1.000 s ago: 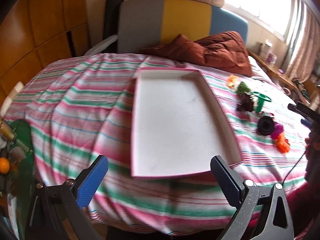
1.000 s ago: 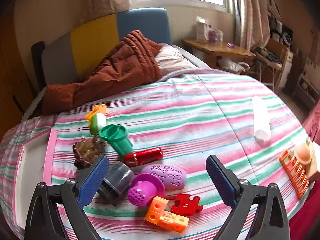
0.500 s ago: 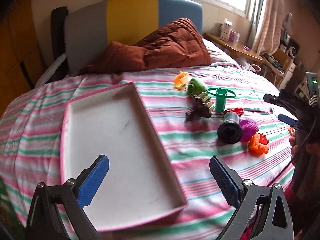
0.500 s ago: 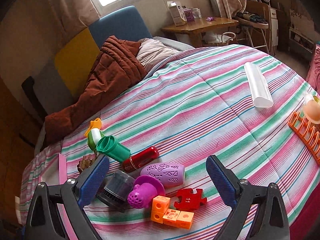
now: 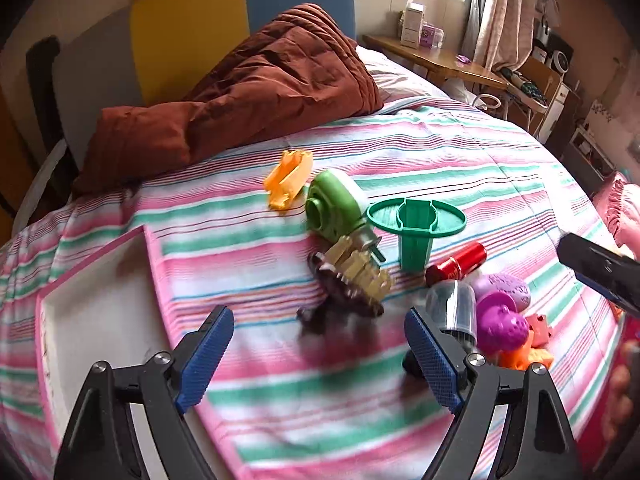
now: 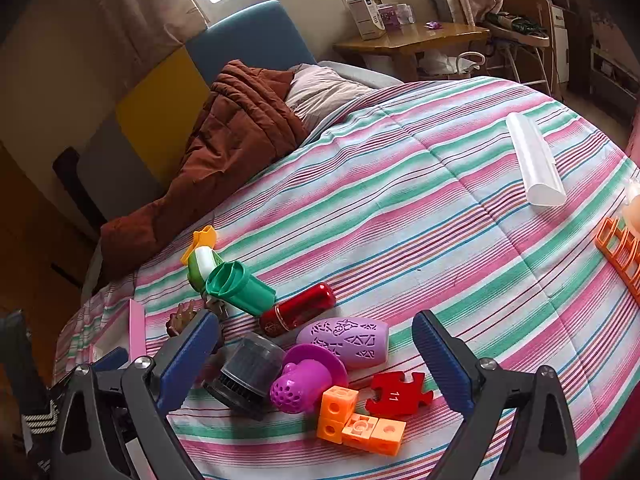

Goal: Organize rigid objects
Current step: 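Reach the left tool to the brown comb and grasp it, then carry the brown comb over the tray with the left tool while the right tool grasps the orange piece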

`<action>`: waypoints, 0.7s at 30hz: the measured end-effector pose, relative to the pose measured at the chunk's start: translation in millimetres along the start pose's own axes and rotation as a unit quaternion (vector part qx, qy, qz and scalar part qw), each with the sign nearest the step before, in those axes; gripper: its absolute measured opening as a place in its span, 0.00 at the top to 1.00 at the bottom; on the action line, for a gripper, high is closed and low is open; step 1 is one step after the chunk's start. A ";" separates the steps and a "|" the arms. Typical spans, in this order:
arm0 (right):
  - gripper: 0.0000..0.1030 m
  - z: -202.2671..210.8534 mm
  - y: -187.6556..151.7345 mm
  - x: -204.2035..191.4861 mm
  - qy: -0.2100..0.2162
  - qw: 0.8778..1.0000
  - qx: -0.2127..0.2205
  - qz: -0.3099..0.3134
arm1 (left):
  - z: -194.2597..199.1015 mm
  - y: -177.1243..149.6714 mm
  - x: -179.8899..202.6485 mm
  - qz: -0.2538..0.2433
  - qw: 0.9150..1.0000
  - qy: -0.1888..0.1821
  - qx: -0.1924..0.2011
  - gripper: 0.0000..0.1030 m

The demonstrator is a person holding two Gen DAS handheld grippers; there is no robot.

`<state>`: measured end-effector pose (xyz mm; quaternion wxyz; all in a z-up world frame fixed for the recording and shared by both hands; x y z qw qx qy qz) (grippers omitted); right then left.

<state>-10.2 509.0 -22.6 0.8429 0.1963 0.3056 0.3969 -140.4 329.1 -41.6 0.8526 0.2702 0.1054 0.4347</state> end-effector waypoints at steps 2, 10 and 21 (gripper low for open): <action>0.04 -0.8 -0.1 -0.2 0.002 1.000 -0.002 -0.001 | -13.8 6.8 2.6 0.001 1.000 -0.006 -0.008 0.15; 0.04 -5.6 -0.5 -1.3 0.004 1.000 -0.010 -0.002 | -46.0 11.7 4.7 0.030 0.997 -0.064 -0.032 0.56; 0.04 -5.9 -1.6 -1.6 -0.011 1.000 -0.008 0.009 | 7.7 -24.8 -9.1 0.034 0.997 -0.070 0.008 0.58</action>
Point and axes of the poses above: each gripper's, at about its wrist camera, not at the fingertips, and z roughly against the way its jaws point, x to its right, y to its top, the point moved 2 cm from there along -z, roughly the way its jaws point, and after that the axes turned 3 degrees about z, right-handed, at the moved point
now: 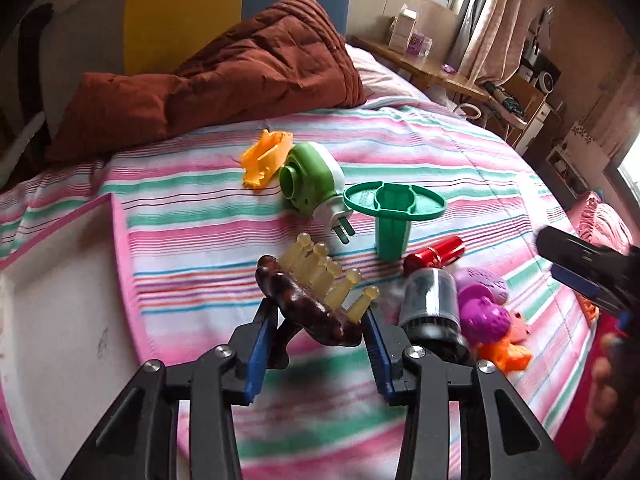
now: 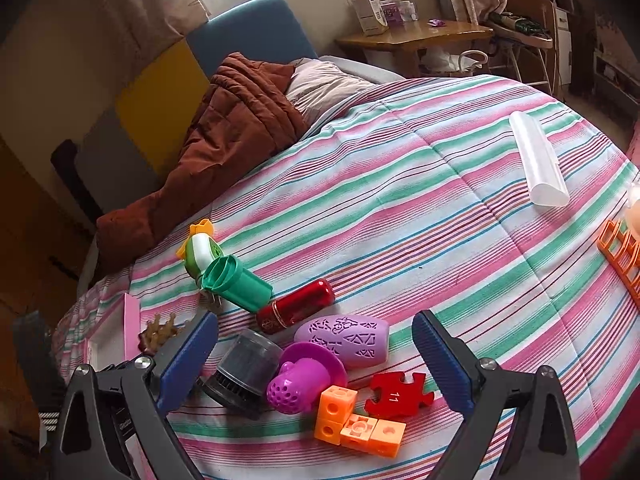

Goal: Organize rigid objects
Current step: 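Carry the brown comb over the tray with the left tool while the right tool grasps the orange piece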

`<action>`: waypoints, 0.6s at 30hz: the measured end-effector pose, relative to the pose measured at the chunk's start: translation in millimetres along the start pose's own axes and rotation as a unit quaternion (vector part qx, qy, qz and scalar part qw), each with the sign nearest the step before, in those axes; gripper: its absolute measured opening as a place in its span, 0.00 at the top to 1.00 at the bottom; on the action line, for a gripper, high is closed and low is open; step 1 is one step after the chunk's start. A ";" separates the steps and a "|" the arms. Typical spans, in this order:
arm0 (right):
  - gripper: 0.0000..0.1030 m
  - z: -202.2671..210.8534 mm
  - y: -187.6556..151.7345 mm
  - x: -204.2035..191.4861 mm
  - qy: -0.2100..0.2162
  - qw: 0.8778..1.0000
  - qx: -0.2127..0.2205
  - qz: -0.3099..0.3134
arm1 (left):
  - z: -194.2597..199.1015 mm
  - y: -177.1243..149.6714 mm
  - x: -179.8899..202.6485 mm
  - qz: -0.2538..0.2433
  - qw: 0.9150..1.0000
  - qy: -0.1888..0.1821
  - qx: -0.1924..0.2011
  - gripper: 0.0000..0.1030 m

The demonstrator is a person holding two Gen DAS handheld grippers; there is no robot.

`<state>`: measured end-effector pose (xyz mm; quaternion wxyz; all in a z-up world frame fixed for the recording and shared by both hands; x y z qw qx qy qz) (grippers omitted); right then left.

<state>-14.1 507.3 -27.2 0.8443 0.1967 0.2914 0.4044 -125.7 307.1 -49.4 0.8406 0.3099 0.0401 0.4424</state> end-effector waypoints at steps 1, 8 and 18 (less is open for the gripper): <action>0.04 0.0 -0.3 -0.4 -0.002 1.000 0.000 0.002 | 7.7 -2.5 -1.1 0.000 1.000 -0.001 0.007 0.58; 0.08 3.2 -3.5 -21.8 0.002 0.999 0.010 0.052 | 71.6 -28.1 -21.3 0.015 0.998 -0.004 0.053 0.58; 0.14 -36.1 42.1 -133.7 0.044 0.982 -0.013 0.181 | 117.0 -64.2 -70.3 0.059 0.995 0.000 0.078 0.58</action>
Point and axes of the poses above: each gripper's, at about its wrist camera, not at the fingertips, and z roughly against the way its jaws point, x to its right, y to its top, the point moved 2 cm from there along -z, roughly the way its jaws point, and after that the axes turned 3 degrees about z, right-handed, at the moved point
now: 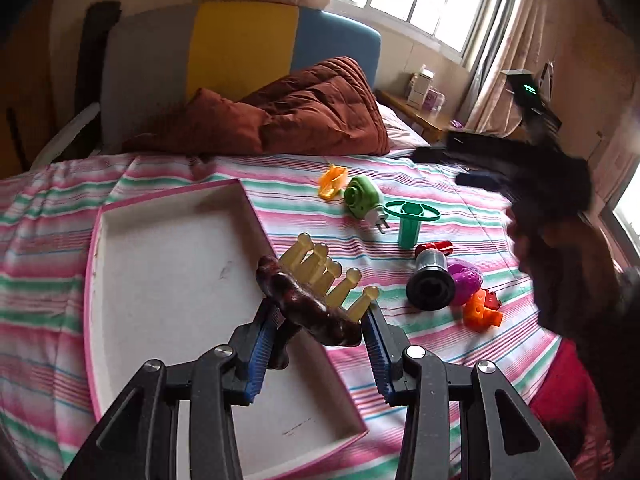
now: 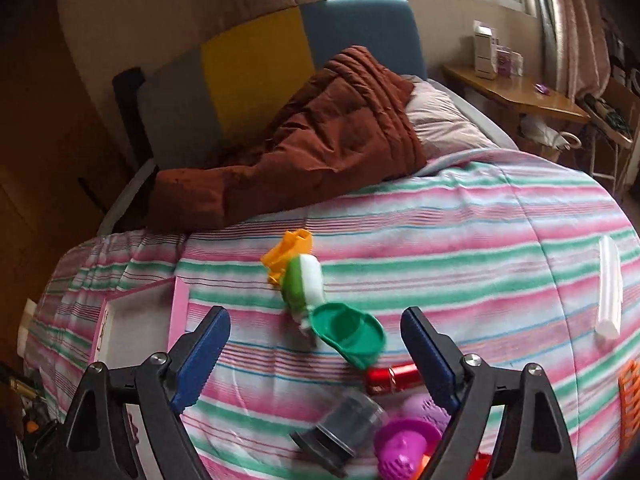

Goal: Organize rigid objects
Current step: 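Carry the brown comb over the tray with the left tool while the right tool grasps the orange piece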

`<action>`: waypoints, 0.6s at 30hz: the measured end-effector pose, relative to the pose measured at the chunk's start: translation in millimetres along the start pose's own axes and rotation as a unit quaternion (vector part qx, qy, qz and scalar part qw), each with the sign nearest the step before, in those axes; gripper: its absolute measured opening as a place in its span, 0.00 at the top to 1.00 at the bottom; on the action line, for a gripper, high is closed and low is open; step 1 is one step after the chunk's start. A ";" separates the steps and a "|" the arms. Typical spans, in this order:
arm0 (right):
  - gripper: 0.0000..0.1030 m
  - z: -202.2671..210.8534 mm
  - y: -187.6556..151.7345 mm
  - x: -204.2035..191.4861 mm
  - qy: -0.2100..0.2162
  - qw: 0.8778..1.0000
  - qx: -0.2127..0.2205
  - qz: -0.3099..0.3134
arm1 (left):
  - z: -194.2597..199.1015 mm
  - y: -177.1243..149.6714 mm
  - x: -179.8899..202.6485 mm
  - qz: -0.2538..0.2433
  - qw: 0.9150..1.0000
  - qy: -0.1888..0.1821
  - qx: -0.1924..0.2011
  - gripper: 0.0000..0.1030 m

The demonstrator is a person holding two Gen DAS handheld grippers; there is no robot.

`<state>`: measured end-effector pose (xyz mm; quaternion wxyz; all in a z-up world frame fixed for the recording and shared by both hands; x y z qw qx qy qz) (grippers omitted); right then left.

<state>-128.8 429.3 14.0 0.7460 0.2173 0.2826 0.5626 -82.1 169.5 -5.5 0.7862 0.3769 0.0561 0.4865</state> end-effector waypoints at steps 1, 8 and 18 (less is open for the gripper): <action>0.15 -12.3 11.3 -7.5 -0.001 1.000 -0.008 0.009 | 2.4 -1.2 -3.6 0.004 1.000 0.000 0.002 0.58; 0.18 -115.2 64.3 -22.1 -0.029 0.995 -0.094 0.011 | 17.9 -7.6 -32.2 0.027 1.000 0.004 0.011 0.58; 0.75 -199.1 49.2 -28.2 -0.075 0.978 -0.192 0.029 | 8.8 0.9 -81.4 0.078 0.997 0.022 0.007 0.58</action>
Point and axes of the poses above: each gripper's, at about its wrist camera, not at the fingertips, and z roughly against the way its jaws point, x to its right, y to its top, the point moved 2 cm from there along -z, roughly the way its jaws point, and after that the axes turned 3 degrees about z, right-handed, at the moved point
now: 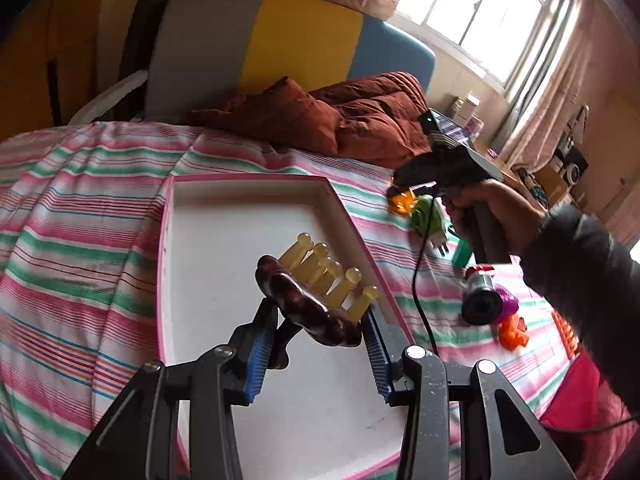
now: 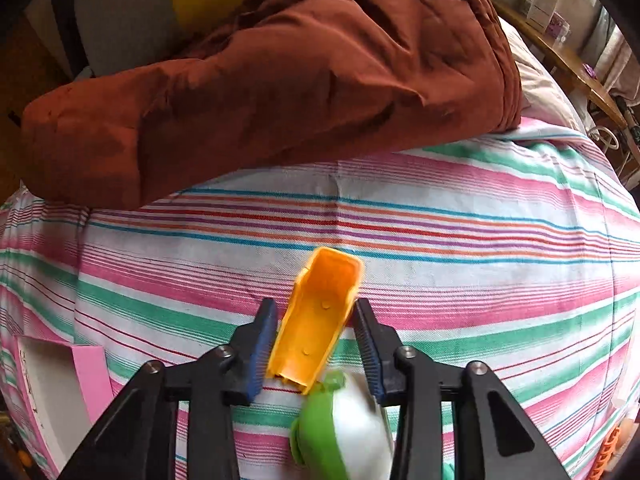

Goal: Organize rigid objects
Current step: 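Carry the brown comb over the tray with the left tool while the right tool grasps the orange piece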

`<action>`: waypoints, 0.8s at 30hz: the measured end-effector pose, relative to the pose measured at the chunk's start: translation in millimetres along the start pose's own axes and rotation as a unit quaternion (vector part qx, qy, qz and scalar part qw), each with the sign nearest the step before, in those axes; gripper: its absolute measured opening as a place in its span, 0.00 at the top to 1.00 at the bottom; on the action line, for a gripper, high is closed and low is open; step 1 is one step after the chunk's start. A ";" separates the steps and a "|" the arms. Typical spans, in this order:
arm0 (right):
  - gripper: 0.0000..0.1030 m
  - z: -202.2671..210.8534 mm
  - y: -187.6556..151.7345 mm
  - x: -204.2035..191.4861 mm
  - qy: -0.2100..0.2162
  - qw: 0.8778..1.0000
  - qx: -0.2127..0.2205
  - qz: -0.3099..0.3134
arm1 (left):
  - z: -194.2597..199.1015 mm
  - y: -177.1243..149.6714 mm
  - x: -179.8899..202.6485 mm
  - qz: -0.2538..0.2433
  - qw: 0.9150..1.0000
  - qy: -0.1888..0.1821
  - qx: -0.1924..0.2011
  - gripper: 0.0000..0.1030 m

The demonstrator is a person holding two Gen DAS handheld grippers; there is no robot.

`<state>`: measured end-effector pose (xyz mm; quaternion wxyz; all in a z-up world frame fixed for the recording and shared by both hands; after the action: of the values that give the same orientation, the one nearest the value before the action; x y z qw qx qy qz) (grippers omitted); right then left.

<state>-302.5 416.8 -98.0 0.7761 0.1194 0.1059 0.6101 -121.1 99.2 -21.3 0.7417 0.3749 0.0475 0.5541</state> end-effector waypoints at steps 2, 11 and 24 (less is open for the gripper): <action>0.75 2.6 -1.1 -4.7 -0.005 1.000 0.009 0.016 | -1.2 2.6 -4.2 0.005 1.000 0.005 0.002 0.58; 0.75 49.6 -42.8 -33.0 0.039 0.991 0.068 0.112 | 3.9 -5.2 -3.2 0.007 1.000 0.013 0.000 0.58; 0.75 88.1 -154.0 -52.4 0.079 0.984 0.034 0.156 | 23.4 -24.0 -2.3 0.017 1.000 0.022 -0.001 0.58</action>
<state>-145.5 326.0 -61.8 0.6558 0.1128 0.1674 0.7274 -91.7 83.0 -20.0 0.7313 0.3620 0.0568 0.5752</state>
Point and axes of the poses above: each gripper's, at about its wrist camera, not at the fingertips, and z roughly against the way its jaws point, x to its right, y to its top, the point moved 2 cm from there along -z, roughly the way its jaws point, and after that the axes turned 3 degrees about z, right-handed, at the moved point
